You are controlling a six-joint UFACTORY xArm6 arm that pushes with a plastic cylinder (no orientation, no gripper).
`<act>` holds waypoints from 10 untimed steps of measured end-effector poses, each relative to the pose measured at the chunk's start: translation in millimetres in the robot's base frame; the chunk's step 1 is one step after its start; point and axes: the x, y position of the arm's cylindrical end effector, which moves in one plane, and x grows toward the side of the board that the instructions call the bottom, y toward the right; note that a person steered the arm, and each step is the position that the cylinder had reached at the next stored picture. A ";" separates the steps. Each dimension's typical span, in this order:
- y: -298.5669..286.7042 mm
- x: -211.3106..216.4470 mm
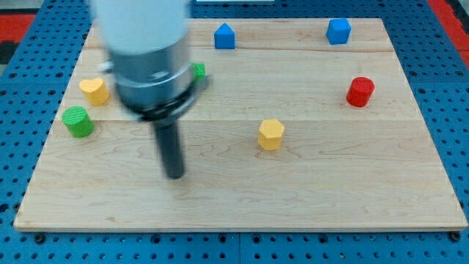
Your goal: Move green circle towards bottom center
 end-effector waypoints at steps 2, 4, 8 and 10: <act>-183.3 -61.2; -159.9 -92.5; 22.3 -55.9; 33.3 0.4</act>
